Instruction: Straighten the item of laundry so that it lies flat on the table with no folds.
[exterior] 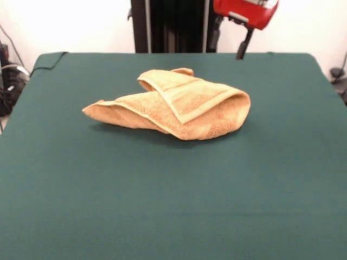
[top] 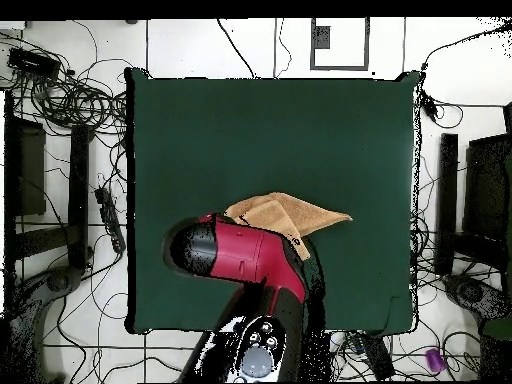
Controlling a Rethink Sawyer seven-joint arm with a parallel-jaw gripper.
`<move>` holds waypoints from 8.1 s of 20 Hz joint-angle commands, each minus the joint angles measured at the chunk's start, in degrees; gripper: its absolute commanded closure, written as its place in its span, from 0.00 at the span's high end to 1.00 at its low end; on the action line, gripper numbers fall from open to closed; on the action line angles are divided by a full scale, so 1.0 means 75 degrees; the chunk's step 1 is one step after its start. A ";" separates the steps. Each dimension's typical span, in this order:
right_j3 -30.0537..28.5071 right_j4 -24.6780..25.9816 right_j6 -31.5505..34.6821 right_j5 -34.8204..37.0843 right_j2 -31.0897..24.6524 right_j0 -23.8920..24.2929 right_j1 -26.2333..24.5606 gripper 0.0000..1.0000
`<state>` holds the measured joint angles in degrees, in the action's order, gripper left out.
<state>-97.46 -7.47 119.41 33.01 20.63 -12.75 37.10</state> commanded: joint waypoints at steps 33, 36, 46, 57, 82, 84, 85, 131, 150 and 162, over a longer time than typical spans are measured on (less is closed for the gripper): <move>-0.0790 0.0872 0.0209 -0.1479 -0.2141 0.2938 0.0702 1.00; -0.1021 0.1005 0.0140 -0.1248 -0.2031 0.2809 0.0953 1.00; -0.2818 0.0522 0.0838 -0.2548 -0.3111 0.3245 0.1405 1.00; -0.2751 -0.0237 0.1963 -0.2500 -0.2620 0.2639 0.0910 1.00; -0.3363 -0.1543 0.3294 -0.5559 -0.2180 0.1872 -0.1318 1.00; -0.3317 -0.1529 0.3282 -0.5691 -0.2225 0.1934 -0.1441 1.00; -0.3291 -0.1523 0.3277 -0.5746 -0.2246 0.1961 -0.1496 1.00; -0.0470 -0.2078 0.3559 -0.0145 0.2421 -0.1076 -0.0647 1.00; -0.1611 -0.2878 0.3339 -0.1634 -0.0241 0.0817 -0.0164 1.00; -0.2787 -0.2437 0.3899 -0.5107 -0.2397 0.2202 0.0186 1.00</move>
<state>-110.81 -26.29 131.99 -3.17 14.99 2.78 38.46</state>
